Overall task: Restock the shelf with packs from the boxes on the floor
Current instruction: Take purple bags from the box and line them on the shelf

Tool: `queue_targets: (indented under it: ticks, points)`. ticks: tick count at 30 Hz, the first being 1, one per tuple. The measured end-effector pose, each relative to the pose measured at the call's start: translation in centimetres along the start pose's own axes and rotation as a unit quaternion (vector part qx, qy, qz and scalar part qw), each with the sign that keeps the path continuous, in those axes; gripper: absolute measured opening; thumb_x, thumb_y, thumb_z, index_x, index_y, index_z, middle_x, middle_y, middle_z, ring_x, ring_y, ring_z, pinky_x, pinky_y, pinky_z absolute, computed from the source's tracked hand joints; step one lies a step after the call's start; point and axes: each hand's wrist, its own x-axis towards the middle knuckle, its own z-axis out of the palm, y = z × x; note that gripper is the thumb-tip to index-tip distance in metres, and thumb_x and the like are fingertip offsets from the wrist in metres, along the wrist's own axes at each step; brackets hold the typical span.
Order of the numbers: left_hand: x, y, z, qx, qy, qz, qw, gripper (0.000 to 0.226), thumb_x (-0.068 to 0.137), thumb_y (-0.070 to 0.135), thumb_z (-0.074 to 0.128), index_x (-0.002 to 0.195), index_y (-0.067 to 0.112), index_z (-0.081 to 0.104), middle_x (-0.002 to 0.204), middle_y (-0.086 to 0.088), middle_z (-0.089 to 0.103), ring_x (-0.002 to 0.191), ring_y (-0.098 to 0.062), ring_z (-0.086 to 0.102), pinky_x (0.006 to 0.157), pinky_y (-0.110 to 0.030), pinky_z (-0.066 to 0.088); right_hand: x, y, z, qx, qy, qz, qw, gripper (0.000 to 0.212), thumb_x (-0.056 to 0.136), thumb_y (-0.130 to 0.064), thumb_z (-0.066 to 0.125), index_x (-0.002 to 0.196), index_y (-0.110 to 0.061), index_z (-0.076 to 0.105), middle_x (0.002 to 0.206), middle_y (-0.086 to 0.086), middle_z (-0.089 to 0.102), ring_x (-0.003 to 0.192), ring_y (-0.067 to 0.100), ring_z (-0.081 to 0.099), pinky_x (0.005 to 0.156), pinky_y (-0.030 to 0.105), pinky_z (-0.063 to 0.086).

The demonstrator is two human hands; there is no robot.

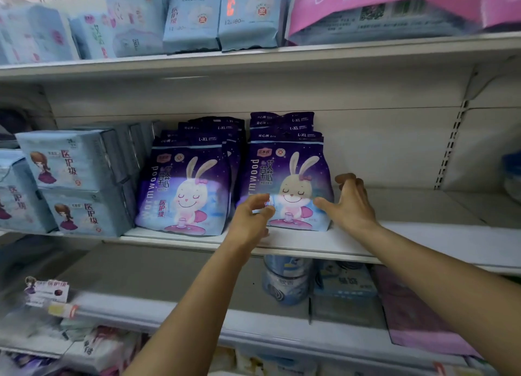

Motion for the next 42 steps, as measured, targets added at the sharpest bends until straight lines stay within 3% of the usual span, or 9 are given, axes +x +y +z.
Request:
queue_targets:
  ticks: [7, 11, 17, 22, 29, 32, 36, 40, 42]
  points:
    - [-0.9, -0.2, 0.9, -0.039, 0.037, -0.017, 0.998, 0.035, 0.100, 0.016, 0.056, 0.135, 0.016, 0.055, 0.130, -0.003, 0.054, 0.108, -0.017, 0.056, 0.082, -0.032, 0.056, -1.9, 1.4, -1.5, 0.069, -0.014, -0.070, 0.995, 0.045, 0.085, -0.026, 0.070, 0.123, -0.014, 0.048, 0.121, 0.001, 0.043, 0.116, 0.021, 0.047, 0.094, 0.033, 0.042]
    - [-2.3, -0.5, 2.0, -0.074, 0.076, -0.021, 0.994, 0.031, 0.098, 0.010, 0.056, 0.129, 0.012, 0.058, 0.129, -0.007, 0.054, 0.103, -0.018, 0.057, 0.086, -0.036, 0.054, -3.4, 2.8, -2.4, 0.094, -0.011, -0.114, 0.989, 0.033, 0.085, -0.018, 0.069, 0.115, -0.013, 0.055, 0.112, -0.001, 0.047, 0.106, 0.018, 0.052, 0.093, 0.029, 0.042]
    - [-6.0, -0.6, 4.6, -0.135, 0.119, 0.005, 0.984, 0.020, 0.098, 0.005, 0.054, 0.115, 0.014, 0.061, 0.114, -0.009, 0.064, 0.087, -0.021, 0.065, 0.078, -0.034, 0.057, -6.7, 4.8, -4.7, 0.133, -0.021, -0.157, 0.978, 0.014, 0.088, -0.022, 0.064, 0.101, -0.025, 0.059, 0.098, -0.012, 0.058, 0.083, 0.012, 0.059, 0.075, 0.036, 0.050]
    - [-10.4, -2.5, 7.4, -0.151, 0.081, -0.038, 0.984, 0.017, 0.098, 0.007, 0.054, 0.109, 0.014, 0.064, 0.094, -0.006, 0.074, 0.075, -0.020, 0.070, 0.066, -0.028, 0.058, -10.2, 8.2, -5.9, 0.180, -0.103, -0.120, 0.971, 0.002, 0.091, -0.023, 0.063, 0.093, -0.022, 0.063, 0.080, -0.006, 0.065, 0.068, 0.023, 0.061, 0.067, 0.046, 0.055]
    - [-15.7, -9.7, 12.8, -0.146, 0.043, -0.150, 0.977, 0.017, 0.100, 0.009, 0.050, 0.109, 0.014, 0.063, 0.091, -0.005, 0.074, 0.075, -0.021, 0.071, 0.066, -0.029, 0.057, -16.7, 16.8, -5.7, 0.209, -0.207, -0.021, 0.955, 0.008, 0.094, -0.010, 0.060, 0.088, -0.009, 0.064, 0.070, 0.005, 0.063, 0.058, 0.010, 0.058, 0.056, 0.030, 0.052]
    - [-19.0, -14.4, 15.1, -0.157, 0.035, -0.225, 0.961, 0.016, 0.100, 0.010, 0.050, 0.106, 0.015, 0.064, 0.091, -0.005, 0.074, 0.073, -0.020, 0.070, 0.065, -0.028, 0.056, -20.9, 22.1, -4.4, 0.213, -0.246, 0.044, 0.944, 0.011, 0.093, -0.006, 0.059, 0.085, -0.010, 0.065, 0.069, 0.010, 0.065, 0.057, 0.009, 0.059, 0.055, 0.028, 0.052]
    - [-23.3, -21.0, 17.1, -0.159, 0.037, -0.316, 0.935, 0.017, 0.099, 0.008, 0.051, 0.111, 0.008, 0.063, 0.090, -0.007, 0.072, 0.068, -0.016, 0.068, 0.057, -0.023, 0.054, -27.1, 28.7, -1.8, 0.205, -0.288, 0.149, 0.923, 0.020, 0.093, -0.004, 0.059, 0.076, -0.015, 0.063, 0.060, 0.003, 0.063, 0.046, 0.003, 0.055, 0.049, 0.021, 0.047]
    - [-26.2, -27.3, 18.1, -0.143, 0.041, -0.378, 0.914, 0.013, 0.097, 0.008, 0.055, 0.100, 0.009, 0.067, 0.088, -0.007, 0.073, 0.070, -0.016, 0.069, 0.055, -0.020, 0.054, -32.4, 33.8, 2.0, 0.195, -0.316, 0.235, 0.898, 0.024, 0.095, -0.006, 0.057, 0.073, -0.014, 0.061, 0.056, 0.000, 0.061, 0.049, 0.008, 0.057, 0.055, 0.033, 0.048]
    - [-26.9, -30.9, 18.8, -0.124, 0.039, -0.412, 0.902, 0.016, 0.096, 0.011, 0.057, 0.106, 0.004, 0.068, 0.085, -0.005, 0.075, 0.071, -0.016, 0.070, 0.056, -0.021, 0.055, -35.0, 36.2, 4.5, 0.189, -0.329, 0.279, 0.882, 0.019, 0.096, -0.005, 0.055, 0.078, -0.005, 0.061, 0.060, 0.001, 0.060, 0.050, 0.006, 0.057, 0.054, 0.028, 0.049]
